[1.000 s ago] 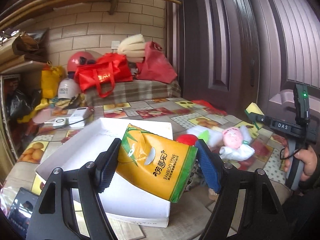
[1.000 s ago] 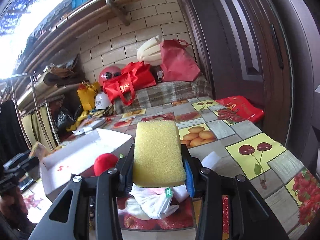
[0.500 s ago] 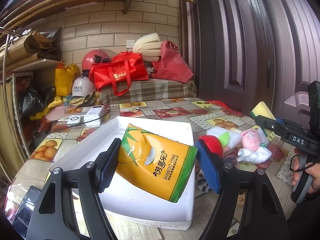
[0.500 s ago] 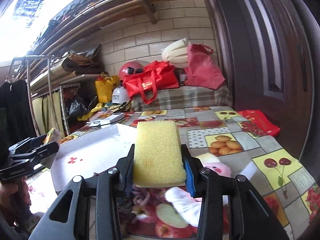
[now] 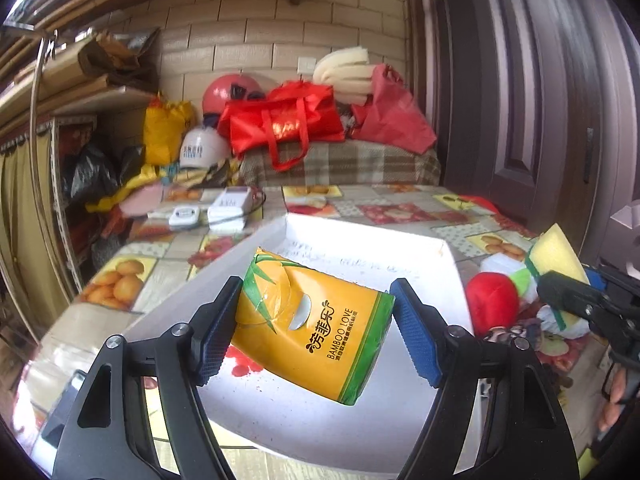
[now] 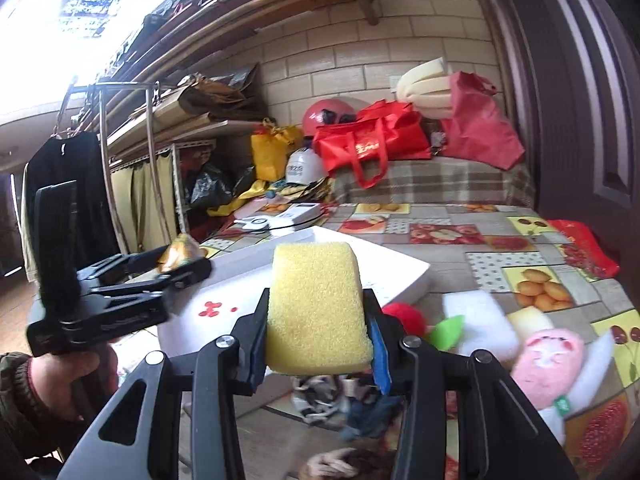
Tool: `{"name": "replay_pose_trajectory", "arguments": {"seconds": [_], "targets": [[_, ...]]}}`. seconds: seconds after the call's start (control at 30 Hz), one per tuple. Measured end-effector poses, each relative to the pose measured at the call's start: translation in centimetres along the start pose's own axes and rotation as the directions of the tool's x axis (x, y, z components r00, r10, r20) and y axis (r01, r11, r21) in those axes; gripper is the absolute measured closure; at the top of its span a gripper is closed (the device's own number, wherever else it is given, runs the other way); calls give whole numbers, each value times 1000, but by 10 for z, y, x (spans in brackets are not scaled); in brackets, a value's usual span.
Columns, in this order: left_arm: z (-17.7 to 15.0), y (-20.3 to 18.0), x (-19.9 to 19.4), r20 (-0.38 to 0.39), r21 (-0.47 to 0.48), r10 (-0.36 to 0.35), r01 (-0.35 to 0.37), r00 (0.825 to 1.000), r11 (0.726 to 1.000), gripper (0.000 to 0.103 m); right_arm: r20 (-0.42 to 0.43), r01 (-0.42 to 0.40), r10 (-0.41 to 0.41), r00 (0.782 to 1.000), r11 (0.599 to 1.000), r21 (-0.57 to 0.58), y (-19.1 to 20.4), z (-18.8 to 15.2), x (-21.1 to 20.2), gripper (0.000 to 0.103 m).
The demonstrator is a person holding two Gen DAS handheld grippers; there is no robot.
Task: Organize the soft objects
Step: 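Carry the tissue pack into the white tray with the left tool while the right tool places the sponge there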
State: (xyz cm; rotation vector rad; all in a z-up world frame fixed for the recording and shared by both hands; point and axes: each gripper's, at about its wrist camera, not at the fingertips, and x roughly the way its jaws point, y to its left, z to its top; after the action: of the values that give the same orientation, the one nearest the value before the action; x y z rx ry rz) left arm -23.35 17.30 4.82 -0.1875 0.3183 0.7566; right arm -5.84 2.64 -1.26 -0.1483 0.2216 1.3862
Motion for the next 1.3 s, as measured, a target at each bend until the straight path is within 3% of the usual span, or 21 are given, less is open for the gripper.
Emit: {"name": "replay_pose_trajectory", "arguments": {"seconds": [0.37,0.87,1.1,1.17,1.23,1.3], "targets": [[6,19,19,-13,-35,43,-43,999,998,28,-118,-61,64,991,998,31,28,1,51,61],[10,24,37,-55,-25,63,-65,996,998,28,-137,18,-9,991,998,67,27,10,87,61],[11,24,53,-122,-9,52,-53,991,999,27,-164,36,-21,986,996,86,23,11,94,59],[12,28,53,-122,-24,71,-74,990,997,24,-170,40,-24,985,995,89,23,11,95,48],[11,36,54,-129,-62,79,-88,988,994,19,-166,53,-36,986,994,96,21,11,94,15],[11,42,53,-134,-92,77,-90,988,992,7,-161,66,-48,986,992,106,19,11,93,9]]}}
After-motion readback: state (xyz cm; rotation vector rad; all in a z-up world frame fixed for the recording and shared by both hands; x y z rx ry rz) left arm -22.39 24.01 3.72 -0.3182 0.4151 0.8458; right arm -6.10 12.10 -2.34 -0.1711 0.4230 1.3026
